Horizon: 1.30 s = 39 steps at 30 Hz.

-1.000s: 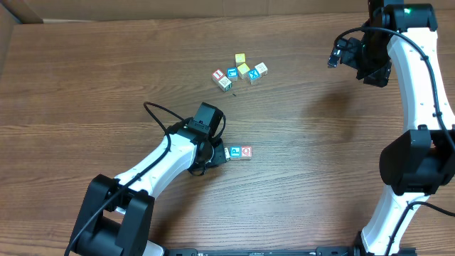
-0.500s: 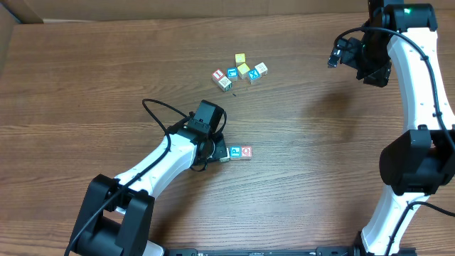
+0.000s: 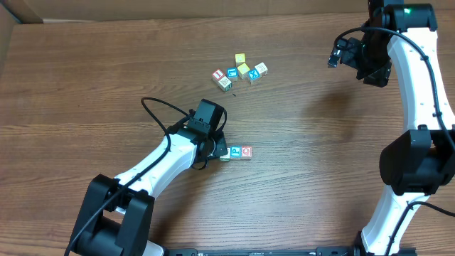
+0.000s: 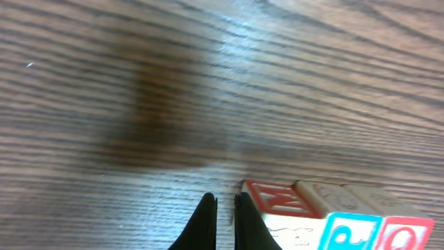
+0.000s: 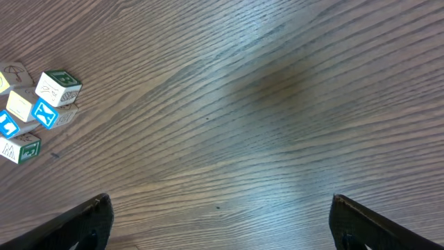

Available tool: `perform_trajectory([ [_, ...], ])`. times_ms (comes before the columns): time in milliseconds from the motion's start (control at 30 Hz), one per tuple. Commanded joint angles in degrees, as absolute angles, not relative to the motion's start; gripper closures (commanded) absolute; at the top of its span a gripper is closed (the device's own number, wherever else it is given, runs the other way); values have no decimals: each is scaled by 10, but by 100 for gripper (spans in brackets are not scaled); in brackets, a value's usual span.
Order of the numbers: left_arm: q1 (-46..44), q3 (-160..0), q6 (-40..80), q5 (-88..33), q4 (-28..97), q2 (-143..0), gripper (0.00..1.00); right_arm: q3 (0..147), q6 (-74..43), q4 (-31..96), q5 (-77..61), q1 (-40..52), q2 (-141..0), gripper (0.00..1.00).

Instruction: Flip 3 blocks

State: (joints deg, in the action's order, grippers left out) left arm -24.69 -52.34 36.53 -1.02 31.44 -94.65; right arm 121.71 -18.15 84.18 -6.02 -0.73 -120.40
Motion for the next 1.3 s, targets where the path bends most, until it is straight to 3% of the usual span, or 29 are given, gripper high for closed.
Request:
perform_trajectory([
  [0,-242,-526,373,5,332,-949,96,1230,-180,841,-61,-8,-1190,0],
  [267,-280,-530,373,-15,429,-945,96,1230,-180,841,-61,-8,-1190,0],
  [1267,-308,-524,387,-37,362,-955,96,1230,-180,841,-61,-8,-1190,0],
])
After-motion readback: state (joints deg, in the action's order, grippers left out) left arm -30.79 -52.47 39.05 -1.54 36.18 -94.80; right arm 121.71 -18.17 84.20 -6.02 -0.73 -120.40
